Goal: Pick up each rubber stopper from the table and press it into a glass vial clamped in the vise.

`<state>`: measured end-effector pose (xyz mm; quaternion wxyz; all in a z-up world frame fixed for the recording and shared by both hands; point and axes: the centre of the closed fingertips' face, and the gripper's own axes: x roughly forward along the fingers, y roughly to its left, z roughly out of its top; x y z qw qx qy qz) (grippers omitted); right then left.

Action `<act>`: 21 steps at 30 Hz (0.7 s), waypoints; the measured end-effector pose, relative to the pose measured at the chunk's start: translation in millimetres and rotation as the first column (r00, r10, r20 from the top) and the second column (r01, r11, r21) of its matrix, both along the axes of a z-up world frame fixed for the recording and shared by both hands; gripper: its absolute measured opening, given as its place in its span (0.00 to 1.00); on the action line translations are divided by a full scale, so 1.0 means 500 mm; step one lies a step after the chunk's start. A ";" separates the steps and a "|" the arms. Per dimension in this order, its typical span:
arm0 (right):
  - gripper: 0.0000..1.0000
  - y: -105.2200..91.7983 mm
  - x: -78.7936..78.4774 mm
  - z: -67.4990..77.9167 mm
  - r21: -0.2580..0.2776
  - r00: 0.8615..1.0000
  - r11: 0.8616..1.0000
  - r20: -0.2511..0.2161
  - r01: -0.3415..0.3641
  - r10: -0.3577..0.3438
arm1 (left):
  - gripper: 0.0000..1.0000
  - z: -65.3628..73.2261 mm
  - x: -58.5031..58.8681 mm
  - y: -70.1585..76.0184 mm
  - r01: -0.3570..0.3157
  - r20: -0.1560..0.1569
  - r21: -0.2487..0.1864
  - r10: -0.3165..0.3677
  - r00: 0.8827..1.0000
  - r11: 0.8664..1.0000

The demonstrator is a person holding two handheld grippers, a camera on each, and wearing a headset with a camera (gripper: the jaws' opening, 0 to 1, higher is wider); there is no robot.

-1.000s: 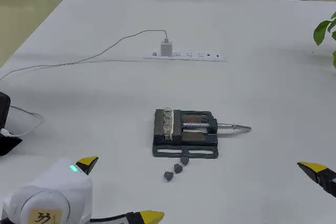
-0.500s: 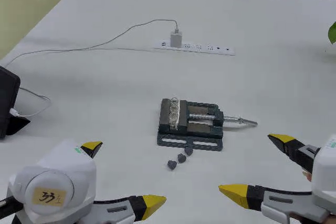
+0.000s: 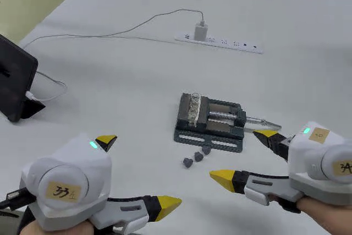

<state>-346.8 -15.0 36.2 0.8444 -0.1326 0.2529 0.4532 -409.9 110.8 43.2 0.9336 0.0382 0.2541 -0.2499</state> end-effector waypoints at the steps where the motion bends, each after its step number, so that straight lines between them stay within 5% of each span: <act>1: 0.73 0.002 0.003 -0.003 -0.002 1.000 1.000 -0.002 0.001 -0.001 | 0.99 0.000 0.000 0.000 0.000 -0.001 -0.001 0.000 1.000 1.000; 21: 0.45 0.031 0.032 -0.069 -0.072 0.999 0.997 -0.042 -0.019 0.016 | 0.99 -0.013 -0.003 -0.008 0.009 -0.023 -0.005 -0.009 1.000 1.000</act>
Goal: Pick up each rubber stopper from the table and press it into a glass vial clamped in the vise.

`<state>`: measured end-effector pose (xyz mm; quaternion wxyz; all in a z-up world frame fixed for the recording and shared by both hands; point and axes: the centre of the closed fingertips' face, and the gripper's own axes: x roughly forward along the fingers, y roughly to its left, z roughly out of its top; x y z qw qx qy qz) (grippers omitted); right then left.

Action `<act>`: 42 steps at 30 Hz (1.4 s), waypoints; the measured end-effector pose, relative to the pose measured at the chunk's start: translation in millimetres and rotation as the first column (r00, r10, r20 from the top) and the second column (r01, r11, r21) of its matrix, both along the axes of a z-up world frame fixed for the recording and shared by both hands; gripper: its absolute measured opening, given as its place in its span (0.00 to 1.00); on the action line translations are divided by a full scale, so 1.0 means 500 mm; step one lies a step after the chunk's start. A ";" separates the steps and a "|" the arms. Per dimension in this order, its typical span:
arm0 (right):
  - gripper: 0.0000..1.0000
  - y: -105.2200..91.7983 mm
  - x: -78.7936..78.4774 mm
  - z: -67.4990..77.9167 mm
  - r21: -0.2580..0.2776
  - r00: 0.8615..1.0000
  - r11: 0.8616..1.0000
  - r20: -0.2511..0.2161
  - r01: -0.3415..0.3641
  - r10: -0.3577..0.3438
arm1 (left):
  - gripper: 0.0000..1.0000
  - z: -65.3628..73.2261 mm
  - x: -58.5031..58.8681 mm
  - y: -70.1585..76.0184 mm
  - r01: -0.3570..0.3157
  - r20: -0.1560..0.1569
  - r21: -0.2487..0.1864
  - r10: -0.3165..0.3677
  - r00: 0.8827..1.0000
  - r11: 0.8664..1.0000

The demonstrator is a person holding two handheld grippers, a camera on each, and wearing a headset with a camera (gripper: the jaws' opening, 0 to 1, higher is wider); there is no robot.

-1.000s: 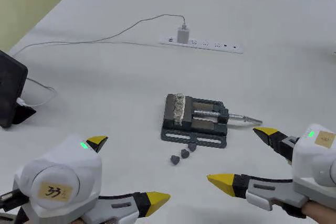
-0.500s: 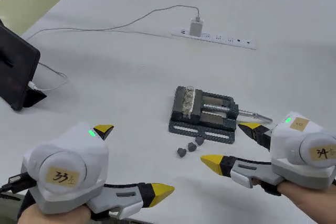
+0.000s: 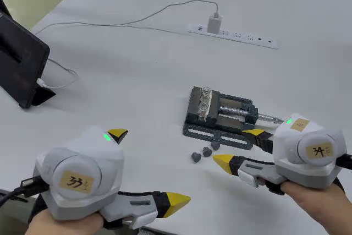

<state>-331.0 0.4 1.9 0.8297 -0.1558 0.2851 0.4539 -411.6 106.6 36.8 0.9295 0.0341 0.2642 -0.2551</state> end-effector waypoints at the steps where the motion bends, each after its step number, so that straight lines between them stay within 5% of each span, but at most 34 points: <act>1: 0.44 -0.001 0.002 -0.005 -0.007 1.000 1.000 -0.002 0.006 -0.006 | 0.99 0.000 0.000 -0.001 0.001 -0.002 -0.001 -0.001 1.000 1.000; 15: 0.23 0.009 0.009 -0.037 -0.037 1.000 0.999 -0.006 0.016 -0.016 | 0.99 -0.005 -0.004 0.003 -0.017 -0.010 -0.009 0.017 1.000 1.000; 42: 0.09 0.028 0.011 -0.046 -0.032 1.000 0.999 -0.004 0.025 -0.025 | 0.99 -0.011 -0.006 0.003 -0.028 -0.017 -0.020 0.028 0.999 0.999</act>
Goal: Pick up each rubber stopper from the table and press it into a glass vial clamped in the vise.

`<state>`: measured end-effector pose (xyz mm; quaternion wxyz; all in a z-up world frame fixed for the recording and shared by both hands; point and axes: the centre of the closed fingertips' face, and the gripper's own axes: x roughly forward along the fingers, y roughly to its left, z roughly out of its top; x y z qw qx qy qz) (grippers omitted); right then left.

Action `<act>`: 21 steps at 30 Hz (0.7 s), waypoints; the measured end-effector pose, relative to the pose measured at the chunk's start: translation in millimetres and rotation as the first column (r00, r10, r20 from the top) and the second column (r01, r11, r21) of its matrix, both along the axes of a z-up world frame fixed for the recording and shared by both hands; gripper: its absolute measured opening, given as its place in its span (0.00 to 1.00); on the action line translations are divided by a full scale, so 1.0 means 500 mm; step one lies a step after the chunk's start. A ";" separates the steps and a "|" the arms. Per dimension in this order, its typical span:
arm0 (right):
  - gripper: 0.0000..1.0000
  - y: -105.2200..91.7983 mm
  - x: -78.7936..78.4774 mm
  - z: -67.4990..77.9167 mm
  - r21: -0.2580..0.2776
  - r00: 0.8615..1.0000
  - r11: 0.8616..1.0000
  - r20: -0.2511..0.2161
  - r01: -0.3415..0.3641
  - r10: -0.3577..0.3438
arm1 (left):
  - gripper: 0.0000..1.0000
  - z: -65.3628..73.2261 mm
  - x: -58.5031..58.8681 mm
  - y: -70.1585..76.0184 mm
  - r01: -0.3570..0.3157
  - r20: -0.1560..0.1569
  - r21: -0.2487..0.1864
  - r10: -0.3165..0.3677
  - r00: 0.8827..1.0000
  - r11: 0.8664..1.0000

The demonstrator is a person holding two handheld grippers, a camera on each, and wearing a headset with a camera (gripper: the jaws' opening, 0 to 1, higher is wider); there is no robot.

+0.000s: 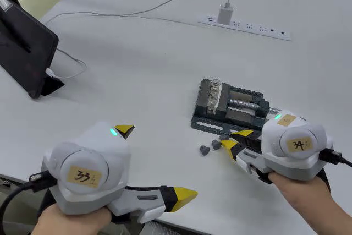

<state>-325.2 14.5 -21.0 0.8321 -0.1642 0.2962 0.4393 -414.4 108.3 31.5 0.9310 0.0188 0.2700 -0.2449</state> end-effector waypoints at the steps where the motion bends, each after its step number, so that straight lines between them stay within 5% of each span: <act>1: 0.09 0.001 -0.001 -0.001 0.004 1.000 1.000 -0.004 0.000 0.000 | 0.99 0.000 0.000 0.000 0.000 0.000 0.000 0.000 1.000 1.000; 6: 0.10 0.003 -0.001 0.000 0.031 0.999 0.999 -0.033 0.020 -0.019 | 0.98 -0.001 0.001 -0.001 0.000 -0.001 0.001 0.000 1.000 1.000; 21: 0.10 0.000 0.001 -0.008 0.012 0.999 1.000 -0.028 0.017 -0.017 | 0.98 -0.003 -0.001 0.002 -0.006 -0.004 -0.004 0.006 1.000 1.000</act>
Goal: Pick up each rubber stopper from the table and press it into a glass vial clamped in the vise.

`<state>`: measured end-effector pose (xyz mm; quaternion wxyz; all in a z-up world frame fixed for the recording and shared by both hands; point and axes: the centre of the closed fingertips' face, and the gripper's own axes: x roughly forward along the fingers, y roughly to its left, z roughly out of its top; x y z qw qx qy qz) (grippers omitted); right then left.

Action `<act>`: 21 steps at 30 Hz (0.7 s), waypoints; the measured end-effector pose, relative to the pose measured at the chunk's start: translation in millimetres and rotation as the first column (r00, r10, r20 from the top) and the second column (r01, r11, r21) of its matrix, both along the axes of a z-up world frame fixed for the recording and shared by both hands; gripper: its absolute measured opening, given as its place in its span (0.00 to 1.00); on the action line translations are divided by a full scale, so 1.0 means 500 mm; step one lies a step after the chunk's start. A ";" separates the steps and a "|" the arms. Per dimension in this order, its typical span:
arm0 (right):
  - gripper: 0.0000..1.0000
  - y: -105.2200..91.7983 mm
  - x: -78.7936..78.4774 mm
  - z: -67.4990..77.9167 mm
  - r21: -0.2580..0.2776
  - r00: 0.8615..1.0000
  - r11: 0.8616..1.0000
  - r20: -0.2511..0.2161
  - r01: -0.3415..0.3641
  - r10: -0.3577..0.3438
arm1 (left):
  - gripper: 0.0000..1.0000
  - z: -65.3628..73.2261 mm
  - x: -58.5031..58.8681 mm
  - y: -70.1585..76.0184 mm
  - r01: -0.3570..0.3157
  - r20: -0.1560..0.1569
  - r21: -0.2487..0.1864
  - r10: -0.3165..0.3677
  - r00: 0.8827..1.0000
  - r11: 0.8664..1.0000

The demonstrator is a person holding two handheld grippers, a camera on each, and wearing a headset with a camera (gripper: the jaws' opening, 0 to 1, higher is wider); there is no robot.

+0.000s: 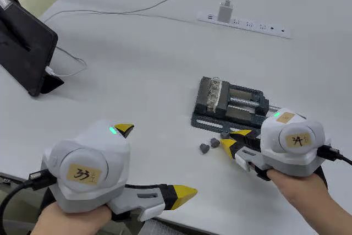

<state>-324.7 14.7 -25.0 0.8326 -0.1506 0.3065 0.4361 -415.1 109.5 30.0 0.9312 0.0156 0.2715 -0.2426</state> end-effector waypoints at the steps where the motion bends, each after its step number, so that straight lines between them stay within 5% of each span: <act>1: 0.10 0.000 0.000 0.000 -0.003 1.000 1.000 0.003 -0.002 0.002 | 0.98 0.000 0.000 0.000 0.000 0.000 0.000 0.000 1.000 1.000; 14: 0.08 -0.002 0.000 0.003 -0.016 1.000 1.000 0.019 -0.023 0.023 | 0.98 -0.002 0.002 -0.004 0.005 -0.001 -0.002 -0.005 1.000 1.000; 21: 0.08 -0.001 -0.005 0.029 -0.006 0.998 0.998 0.033 -0.055 0.055 | 0.97 -0.004 0.006 -0.010 0.033 0.001 0.018 -0.033 0.999 0.999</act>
